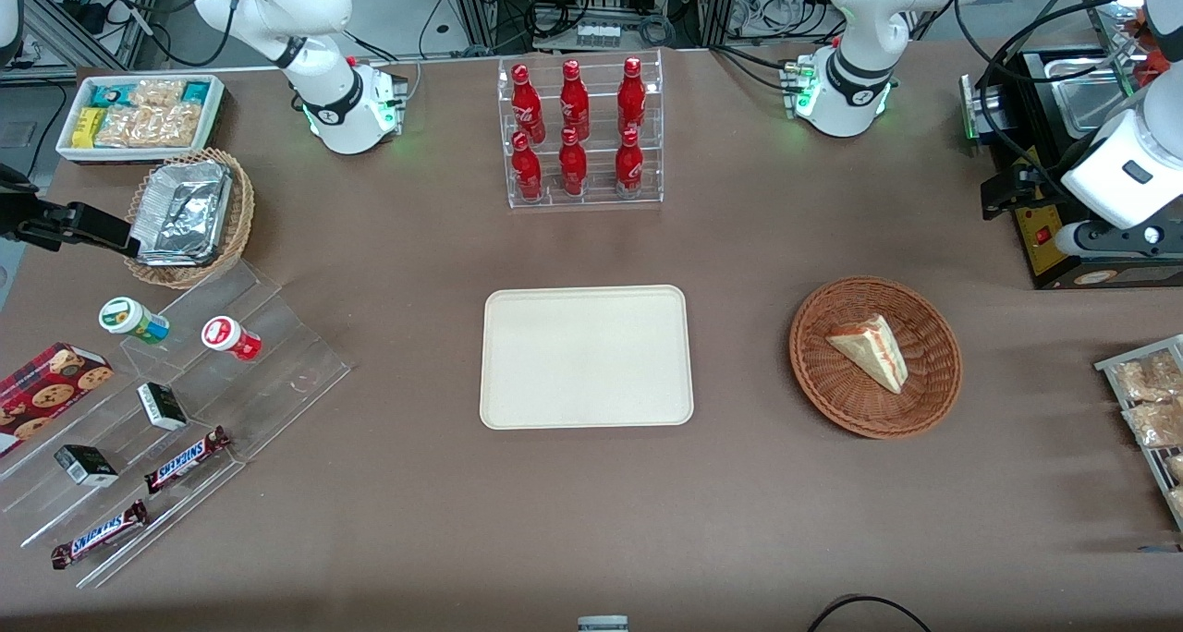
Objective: Place sandwich from basket to tray
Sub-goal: 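Move the left gripper over the sandwich in the woven basket, then lower the left gripper and close it on the wrapped sandwich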
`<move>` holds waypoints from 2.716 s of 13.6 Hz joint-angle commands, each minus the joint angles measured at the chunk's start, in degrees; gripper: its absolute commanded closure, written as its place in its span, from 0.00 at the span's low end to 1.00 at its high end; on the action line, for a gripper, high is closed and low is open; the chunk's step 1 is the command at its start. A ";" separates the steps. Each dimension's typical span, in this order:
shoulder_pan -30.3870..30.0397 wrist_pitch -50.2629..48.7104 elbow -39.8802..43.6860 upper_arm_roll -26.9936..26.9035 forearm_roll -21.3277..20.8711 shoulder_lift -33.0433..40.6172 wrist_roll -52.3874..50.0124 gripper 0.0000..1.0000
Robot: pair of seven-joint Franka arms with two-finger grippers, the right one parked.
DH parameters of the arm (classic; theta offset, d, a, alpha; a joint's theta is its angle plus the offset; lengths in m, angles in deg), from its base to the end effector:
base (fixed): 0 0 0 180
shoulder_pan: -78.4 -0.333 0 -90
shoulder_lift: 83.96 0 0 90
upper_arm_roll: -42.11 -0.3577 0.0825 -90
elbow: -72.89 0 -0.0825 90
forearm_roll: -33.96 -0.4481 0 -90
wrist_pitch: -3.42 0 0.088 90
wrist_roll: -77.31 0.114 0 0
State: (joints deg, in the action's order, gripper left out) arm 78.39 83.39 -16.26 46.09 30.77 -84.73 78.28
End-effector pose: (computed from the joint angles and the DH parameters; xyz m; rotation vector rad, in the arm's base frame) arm 0.6013 -0.0343 0.6454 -3.0686 0.1249 0.2650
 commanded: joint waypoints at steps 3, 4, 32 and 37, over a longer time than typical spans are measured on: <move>0.01 -2.28 0.81 0.06 0.20 -0.64 0.53 0.00; 0.36 -1.84 0.73 -0.03 -0.24 -1.51 0.35 0.00; 5.73 58.54 -38.30 -2.22 -0.16 -11.80 -54.49 0.00; 5.73 58.81 -38.30 -2.31 -0.16 -13.38 -56.24 0.30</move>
State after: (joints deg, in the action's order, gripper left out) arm 84.01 140.99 -54.32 43.91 30.72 -97.50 24.19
